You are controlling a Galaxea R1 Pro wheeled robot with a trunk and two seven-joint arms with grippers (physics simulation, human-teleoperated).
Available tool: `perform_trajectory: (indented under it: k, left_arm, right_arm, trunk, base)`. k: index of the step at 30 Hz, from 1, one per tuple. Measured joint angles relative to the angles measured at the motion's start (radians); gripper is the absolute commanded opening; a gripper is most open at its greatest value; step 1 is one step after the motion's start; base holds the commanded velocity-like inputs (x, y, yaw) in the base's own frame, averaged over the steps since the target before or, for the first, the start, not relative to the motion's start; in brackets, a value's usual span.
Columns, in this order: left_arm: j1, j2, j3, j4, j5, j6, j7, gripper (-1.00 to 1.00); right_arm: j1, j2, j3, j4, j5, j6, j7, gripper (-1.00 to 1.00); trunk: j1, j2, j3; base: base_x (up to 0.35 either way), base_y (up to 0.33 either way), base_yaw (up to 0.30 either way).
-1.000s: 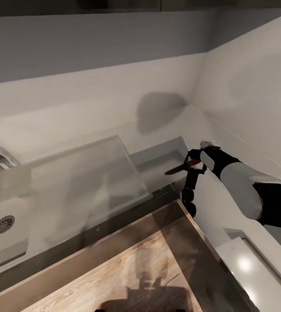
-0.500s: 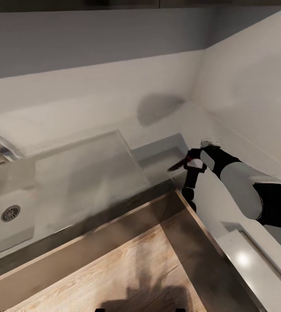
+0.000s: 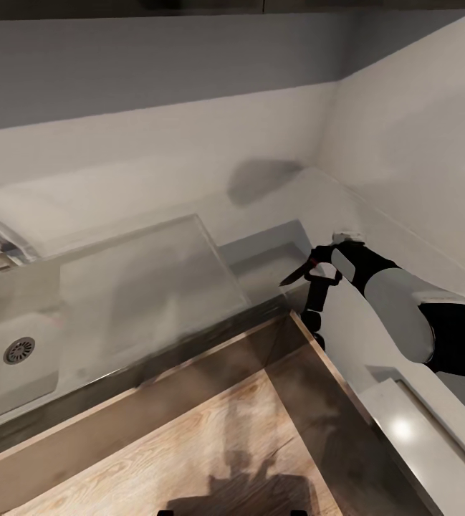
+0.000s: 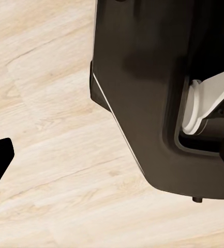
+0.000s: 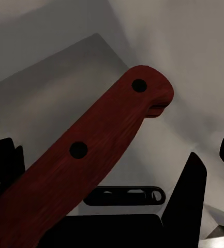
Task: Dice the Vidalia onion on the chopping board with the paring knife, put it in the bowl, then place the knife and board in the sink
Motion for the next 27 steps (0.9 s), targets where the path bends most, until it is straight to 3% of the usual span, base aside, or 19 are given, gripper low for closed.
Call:
perform_trajectory:
  k: [27]
  left_arm:
    - [-0.001,0.0,0.0,0.022,-0.002,0.0,0.001,1.0]
  right_arm:
    - [0.001,-0.001,-0.004,0.0,-0.006,0.002,0.003,1.0]
  trunk:
    - [0.0,0.0,0.0]
  base:
    - [0.026,-0.011,-0.002]
